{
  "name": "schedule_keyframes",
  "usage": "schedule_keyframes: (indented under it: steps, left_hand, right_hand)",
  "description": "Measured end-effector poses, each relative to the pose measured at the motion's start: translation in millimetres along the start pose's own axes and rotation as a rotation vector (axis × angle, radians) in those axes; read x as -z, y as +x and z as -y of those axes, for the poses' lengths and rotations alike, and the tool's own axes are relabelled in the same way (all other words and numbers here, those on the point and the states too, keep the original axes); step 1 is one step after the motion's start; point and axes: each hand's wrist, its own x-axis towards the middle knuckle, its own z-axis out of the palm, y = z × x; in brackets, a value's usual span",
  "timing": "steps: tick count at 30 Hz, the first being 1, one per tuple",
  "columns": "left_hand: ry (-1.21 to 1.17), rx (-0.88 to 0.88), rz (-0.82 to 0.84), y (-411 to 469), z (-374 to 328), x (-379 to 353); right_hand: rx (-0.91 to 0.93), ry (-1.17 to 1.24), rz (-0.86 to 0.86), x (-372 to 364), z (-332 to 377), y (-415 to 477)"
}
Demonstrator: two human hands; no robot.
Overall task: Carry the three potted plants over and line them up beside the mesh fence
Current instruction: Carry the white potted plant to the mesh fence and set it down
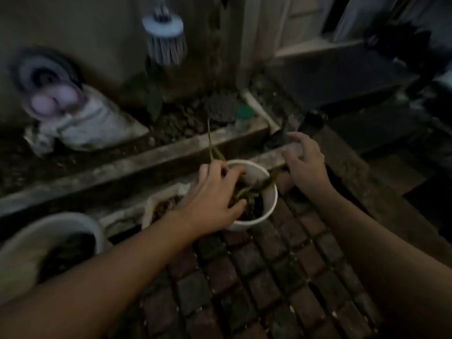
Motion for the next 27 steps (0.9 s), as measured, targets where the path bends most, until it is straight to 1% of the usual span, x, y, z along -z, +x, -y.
schedule_keyframes:
  steps: [1, 3, 5, 6, 7, 9, 10, 13, 14, 16, 17, 18, 20, 22, 25, 27]
  left_hand:
    - [0.009, 0.001, 0.025, -1, 10, -29]
    - [0.06, 0.006, 0.047, 3, 26, -83]
    - [0.12, -0.023, 0.114, 4, 37, -134]
    - [0.166, -0.055, 0.146, 4, 39, -158]
    - [0.223, -0.1, 0.146, 7, 45, -178]
    - [0.319, -0.175, 0.088, 14, 57, -209]
    - [0.323, -0.193, 0.048, 16, 62, -222]
    - [0.143, -0.222, -0.125, 18, 72, -239]
    - [0.042, -0.214, -0.176, 18, 72, -240]
    - [-0.161, -0.144, -0.23, 19, 71, -234]
    - [-0.219, -0.105, -0.236, 18, 70, -231]
    - [-0.22, -0.093, -0.23, 17, 68, -229]
    - [-0.135, -0.077, -0.191, 18, 63, -227]
    - [-0.11, -0.042, -0.172, 20, 62, -226]
    - [-0.13, -0.015, -0.213, 21, 64, -227]
    - [-0.19, -0.019, -0.244, 19, 70, -231]
  right_hand:
    - [-0.014, -0.008, -0.018, -16, -30, -13]
    - [0.022, -0.001, -0.061, -46, -93, -26]
    - [0.101, 0.01, -0.065, -68, -149, -36]
    - [0.154, -0.025, -0.068, -75, -170, -36]
    - [0.208, -0.046, -0.065, -80, -187, -30]
    - [0.313, -0.06, -0.036, -87, -208, -19]
    - [0.377, -0.08, -0.008, -91, -217, -16]
    - [0.721, -0.195, 0.013, -99, -237, -10]
    - [0.764, -0.216, 0.029, -99, -240, -7]
    - [0.766, -0.225, 0.088, -95, -238, 0]
    - [0.764, -0.224, 0.121, -94, -236, 2]
    - [0.762, -0.216, 0.132, -93, -235, 4]
    - [0.759, -0.18, 0.121, -96, -230, 3]
    - [0.709, -0.139, 0.086, -101, -230, -3]
    - [0.69, -0.089, -0.013, -112, -233, -21]
    - [0.676, -0.04, -0.061, -115, -234, -38]
